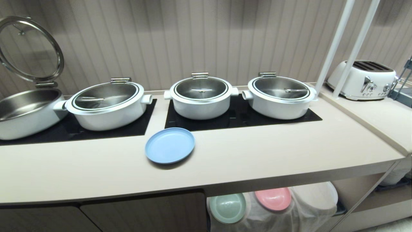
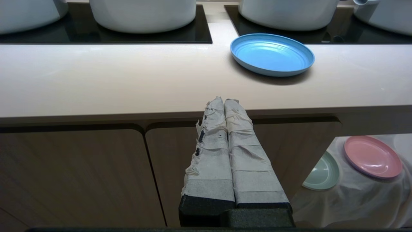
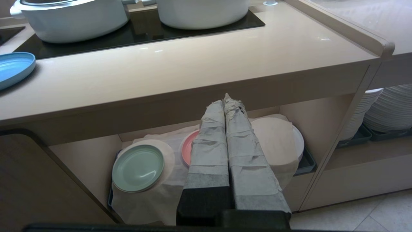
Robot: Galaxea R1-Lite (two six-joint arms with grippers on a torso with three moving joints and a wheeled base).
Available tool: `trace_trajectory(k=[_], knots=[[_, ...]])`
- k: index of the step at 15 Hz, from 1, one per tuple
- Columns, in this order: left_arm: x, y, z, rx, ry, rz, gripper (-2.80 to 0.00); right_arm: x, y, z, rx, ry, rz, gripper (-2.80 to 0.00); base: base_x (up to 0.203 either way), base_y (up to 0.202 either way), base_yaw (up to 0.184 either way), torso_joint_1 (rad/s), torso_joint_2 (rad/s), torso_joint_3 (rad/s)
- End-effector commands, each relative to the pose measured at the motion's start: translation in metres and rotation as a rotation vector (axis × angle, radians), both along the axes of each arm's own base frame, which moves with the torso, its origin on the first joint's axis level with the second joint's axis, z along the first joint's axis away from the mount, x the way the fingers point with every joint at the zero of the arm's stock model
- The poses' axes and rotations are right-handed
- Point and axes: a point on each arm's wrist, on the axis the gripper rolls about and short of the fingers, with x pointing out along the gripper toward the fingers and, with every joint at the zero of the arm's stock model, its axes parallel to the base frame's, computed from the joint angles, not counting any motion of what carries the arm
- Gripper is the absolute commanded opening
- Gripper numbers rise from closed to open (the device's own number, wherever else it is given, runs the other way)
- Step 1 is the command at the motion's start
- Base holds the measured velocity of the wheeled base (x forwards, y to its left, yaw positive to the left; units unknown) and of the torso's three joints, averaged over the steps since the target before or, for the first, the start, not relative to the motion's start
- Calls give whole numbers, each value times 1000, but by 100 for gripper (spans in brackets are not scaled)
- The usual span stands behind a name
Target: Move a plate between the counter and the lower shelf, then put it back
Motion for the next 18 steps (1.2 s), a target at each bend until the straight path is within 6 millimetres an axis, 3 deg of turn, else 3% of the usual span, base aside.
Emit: trace_trajectory(k=[1, 18], knots=[[0, 0, 0, -1, -1, 1, -280, 0, 0, 0, 1, -1, -1, -280, 0, 0, 0, 0, 0, 0], [0, 0, 0, -4, -1, 1, -280, 0, 0, 0, 1, -1, 1, -280, 0, 0, 0, 0, 0, 0]])
